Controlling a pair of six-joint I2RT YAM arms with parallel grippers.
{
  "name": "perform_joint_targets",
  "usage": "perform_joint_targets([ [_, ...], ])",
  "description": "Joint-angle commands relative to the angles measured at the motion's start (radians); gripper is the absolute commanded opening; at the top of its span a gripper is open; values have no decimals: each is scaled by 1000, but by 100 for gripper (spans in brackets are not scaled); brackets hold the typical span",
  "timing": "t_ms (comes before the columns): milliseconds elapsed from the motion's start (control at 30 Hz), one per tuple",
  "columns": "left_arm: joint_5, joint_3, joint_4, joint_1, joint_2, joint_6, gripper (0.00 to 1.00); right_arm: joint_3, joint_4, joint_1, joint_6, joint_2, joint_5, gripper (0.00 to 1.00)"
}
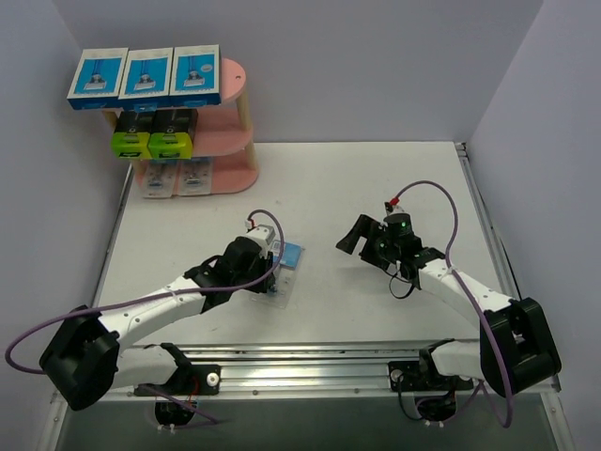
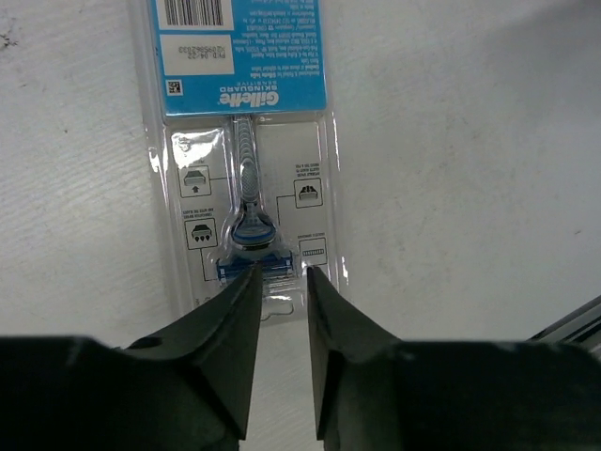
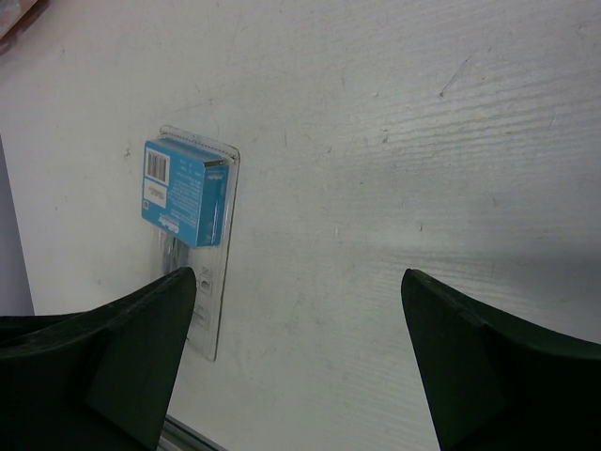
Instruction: Place and organize the shaving razors onto the shelf
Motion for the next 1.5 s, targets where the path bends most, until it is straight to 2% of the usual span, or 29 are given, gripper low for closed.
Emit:
perform_joint_targets([
  [0, -59, 79, 20, -26, 55, 32, 36, -19, 35, 8, -20, 11, -25, 86],
  [67, -81, 96, 11, -28, 95, 49, 39, -24, 36, 6, -25, 10, -30, 86],
  [233, -102, 145, 11, -32, 152, 84, 57, -27, 38, 6, -50, 18, -37, 86],
  [300, -110, 158, 11, -32, 175, 92, 60, -25, 41, 5, -51, 21, -40, 86],
  [433, -122, 188, 0, -32, 213, 113, 60, -27, 49, 2, -57, 36, -43, 87],
  [500, -128, 198, -9, -32, 223, 118, 50, -28, 52, 2, -57, 42, -48, 87],
  [533, -131, 204, -14, -32, 229, 124, 40, -28, 56, 0, -57, 48, -48, 86],
  [567, -133, 207, -15, -34, 232, 124, 29, -30, 59, 2, -57, 51, -48, 87],
  [600, -139, 208, -17, -32, 234, 124, 10, -28, 63, 0, -57, 54, -48, 87],
  [633, -147, 210, -20, -34, 240, 124, 4, -30, 67, 0, -57, 60, -51, 87],
  [767, -157, 216, -23, -32, 263, 132, 2, -30, 79, -1, -56, 79, -59, 87],
  [800, -159, 221, -24, -32, 267, 135, 6, -30, 82, -1, -56, 80, -59, 87],
  [833, -162, 224, -28, -34, 279, 141, 21, -28, 84, 0, -56, 87, -59, 87],
  [933, -170, 230, -28, -34, 293, 144, 42, -28, 86, 0, -59, 94, -62, 87],
  [1033, -183, 231, -29, -32, 304, 144, 53, -30, 90, -1, -62, 103, -63, 87],
  [1333, -174, 238, -8, -32, 381, 144, 57, -35, 104, -9, -65, 125, -73, 87],
  [1400, -171, 234, 5, -32, 392, 142, 56, -33, 107, -12, -68, 130, -74, 87],
  [1467, -170, 234, 8, -32, 413, 139, 52, -33, 109, -14, -70, 136, -76, 87],
])
